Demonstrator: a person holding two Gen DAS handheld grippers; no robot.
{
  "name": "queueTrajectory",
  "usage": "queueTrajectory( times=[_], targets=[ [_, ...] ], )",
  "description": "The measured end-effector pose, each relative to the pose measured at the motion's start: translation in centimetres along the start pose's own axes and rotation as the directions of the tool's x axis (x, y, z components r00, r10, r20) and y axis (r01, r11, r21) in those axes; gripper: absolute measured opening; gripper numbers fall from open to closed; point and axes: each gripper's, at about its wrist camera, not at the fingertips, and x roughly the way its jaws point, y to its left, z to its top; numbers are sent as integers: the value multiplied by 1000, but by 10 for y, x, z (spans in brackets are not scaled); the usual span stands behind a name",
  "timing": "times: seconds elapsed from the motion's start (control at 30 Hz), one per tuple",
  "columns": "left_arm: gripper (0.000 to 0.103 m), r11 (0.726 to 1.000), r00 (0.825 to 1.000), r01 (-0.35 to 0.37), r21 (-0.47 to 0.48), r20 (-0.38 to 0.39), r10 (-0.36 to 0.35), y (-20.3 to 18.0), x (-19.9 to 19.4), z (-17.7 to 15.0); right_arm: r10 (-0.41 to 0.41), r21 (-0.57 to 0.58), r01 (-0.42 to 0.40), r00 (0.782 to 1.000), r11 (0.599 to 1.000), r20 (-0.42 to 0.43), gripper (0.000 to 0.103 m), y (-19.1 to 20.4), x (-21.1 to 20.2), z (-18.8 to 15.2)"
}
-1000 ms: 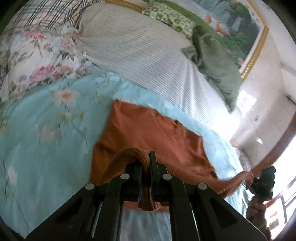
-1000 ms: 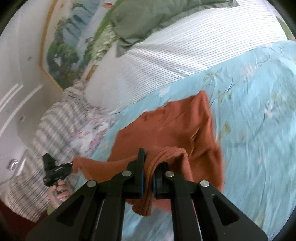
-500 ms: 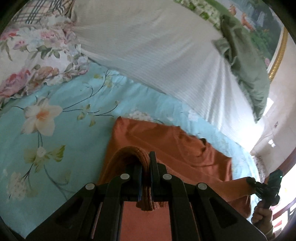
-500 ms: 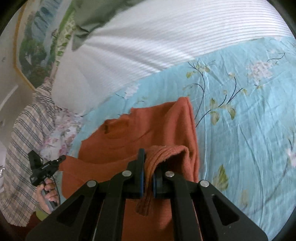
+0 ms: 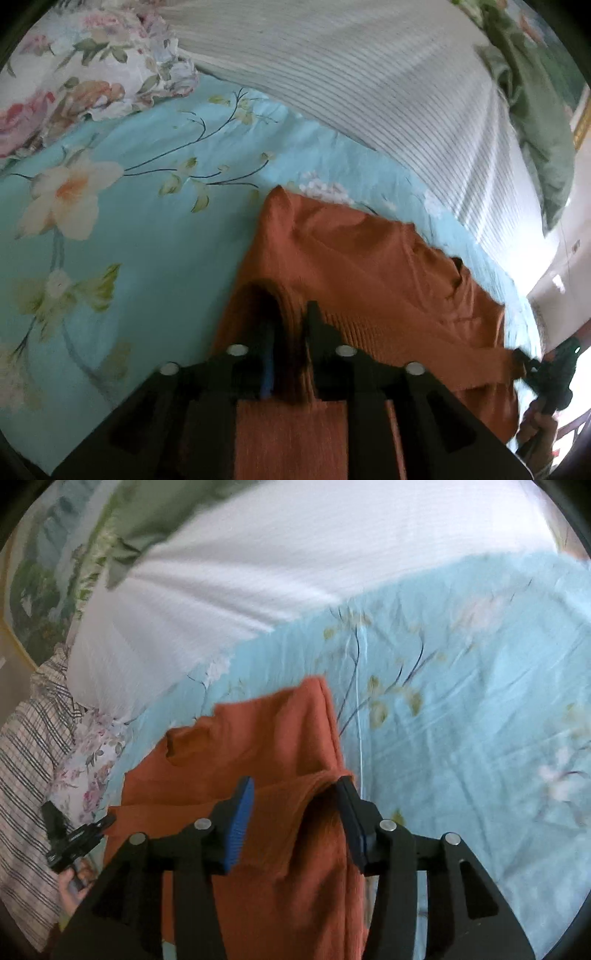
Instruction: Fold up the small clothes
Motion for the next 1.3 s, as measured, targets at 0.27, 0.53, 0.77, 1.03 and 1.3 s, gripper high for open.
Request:
queueTrajectory(
  times=[0.27,0.53,0.77,1.03,1.3],
  targets=[
    [30,980,987,132,150,-114,-115,-59,-25,-66,146,-325,-235,950,916,-276,49,86,26,-58],
    [16,953,985,45,299,-172,7,-86,23,-53,-97,-376,6,970,927,-225,41,65,79,-12],
    [18,963,987,-143,228,-33,155,-58,46,30,-186,-151,178,982,972,-40,43,17,57,44],
    [40,987,990,-142,70,19,141,-21,-4,22,-112,-136,105,992,985,-49,43,33,3,2],
    [53,998,999,-52,-36,9,52,-14,-73,-56,-19,-138,6,996,990,-88,48,69,-37,-57]
  ],
)
